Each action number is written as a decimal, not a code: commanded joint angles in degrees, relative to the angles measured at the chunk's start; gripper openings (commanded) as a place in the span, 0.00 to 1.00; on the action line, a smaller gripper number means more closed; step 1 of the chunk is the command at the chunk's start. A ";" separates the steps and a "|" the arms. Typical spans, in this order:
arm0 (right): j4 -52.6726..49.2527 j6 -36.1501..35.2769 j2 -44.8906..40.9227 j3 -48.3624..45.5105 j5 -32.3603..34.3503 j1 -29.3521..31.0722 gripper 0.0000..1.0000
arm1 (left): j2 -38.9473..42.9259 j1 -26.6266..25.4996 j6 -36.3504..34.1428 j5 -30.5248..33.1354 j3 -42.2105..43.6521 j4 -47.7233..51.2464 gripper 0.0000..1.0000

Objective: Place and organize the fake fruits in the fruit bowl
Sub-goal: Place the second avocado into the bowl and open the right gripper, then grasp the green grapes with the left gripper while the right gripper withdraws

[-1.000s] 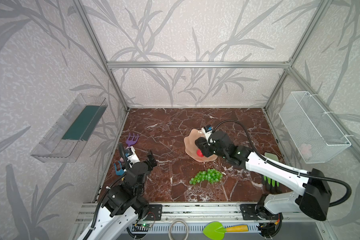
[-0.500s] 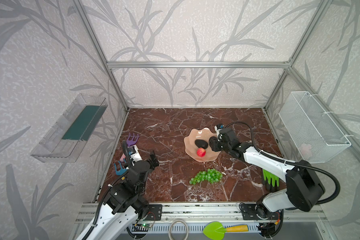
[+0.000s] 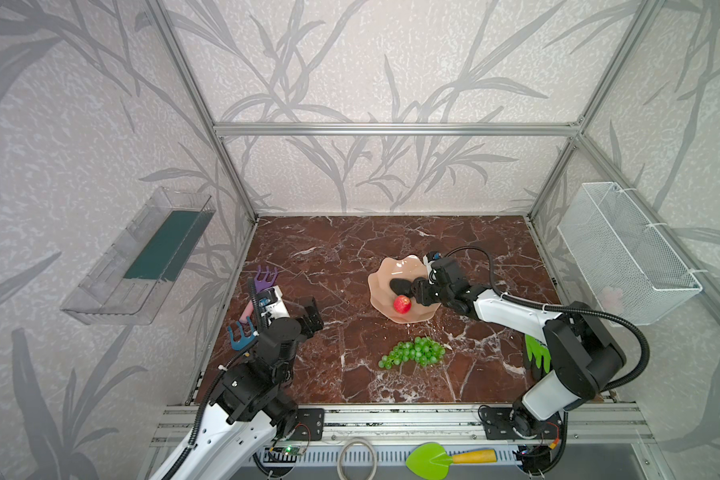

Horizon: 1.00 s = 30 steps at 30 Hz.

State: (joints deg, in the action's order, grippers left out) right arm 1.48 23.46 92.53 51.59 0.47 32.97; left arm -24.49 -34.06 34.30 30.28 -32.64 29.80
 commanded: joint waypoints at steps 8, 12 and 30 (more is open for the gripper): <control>-0.72 -0.96 -11.44 -0.78 0.75 -0.31 0.82 | -5.15 0.21 -6.71 -22.78 0.87 -16.07 0.99; -0.73 -0.77 -19.36 -4.18 1.69 -0.36 0.85 | -12.45 0.12 -9.63 -34.33 0.60 -20.82 0.96; -7.11 -1.10 -47.12 -19.26 4.04 -0.40 0.93 | -42.26 -23.17 -34.10 -35.90 -0.97 -32.06 0.91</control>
State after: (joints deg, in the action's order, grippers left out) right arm -3.05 22.52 47.79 33.19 3.09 32.86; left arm -67.00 -56.16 6.76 -5.54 -35.18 2.66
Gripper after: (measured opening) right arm 0.928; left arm 0.912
